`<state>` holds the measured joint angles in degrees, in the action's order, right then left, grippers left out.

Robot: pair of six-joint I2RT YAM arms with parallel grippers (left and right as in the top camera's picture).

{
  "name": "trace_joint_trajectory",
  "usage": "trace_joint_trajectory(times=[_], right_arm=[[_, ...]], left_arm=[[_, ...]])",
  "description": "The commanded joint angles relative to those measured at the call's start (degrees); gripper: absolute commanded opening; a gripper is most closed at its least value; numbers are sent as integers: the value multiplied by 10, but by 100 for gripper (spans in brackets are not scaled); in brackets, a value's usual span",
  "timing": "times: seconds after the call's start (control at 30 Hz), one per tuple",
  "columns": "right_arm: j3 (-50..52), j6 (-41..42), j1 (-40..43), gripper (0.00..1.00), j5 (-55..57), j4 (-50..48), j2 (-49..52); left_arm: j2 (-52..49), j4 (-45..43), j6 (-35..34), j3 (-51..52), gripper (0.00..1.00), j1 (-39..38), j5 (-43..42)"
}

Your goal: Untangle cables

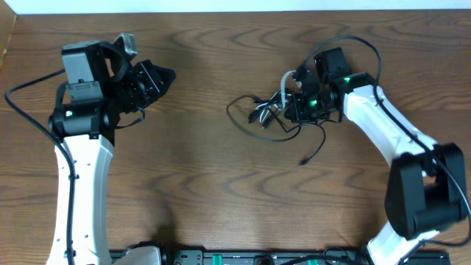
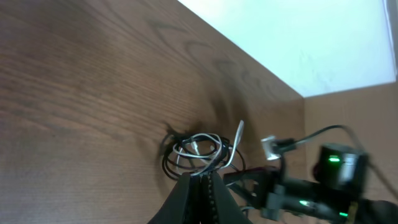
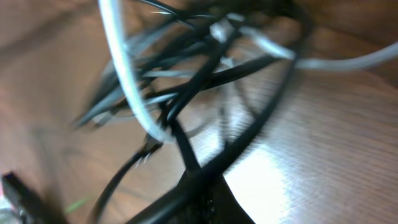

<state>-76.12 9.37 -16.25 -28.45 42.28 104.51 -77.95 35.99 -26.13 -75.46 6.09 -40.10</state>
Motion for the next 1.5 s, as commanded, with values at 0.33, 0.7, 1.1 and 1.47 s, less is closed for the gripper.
trace_joint_trajectory(times=[0.33,0.7,1.1,1.47], right_arm=[[-37,-43,-55,1,-54,8,-151],[-37,-15,-63,33,19,14,-150],[-37,121,-59,60,252,47,-145],[-37,124,-4,64,268,50,-129]], left_arm=[[-64,-8,26,-5,8,-58,8],[-80,-21,47,-5,17,-68,8],[-105,-22,60,-5,29,-148,82],[-193,-36,50,-5,44,-199,182]])
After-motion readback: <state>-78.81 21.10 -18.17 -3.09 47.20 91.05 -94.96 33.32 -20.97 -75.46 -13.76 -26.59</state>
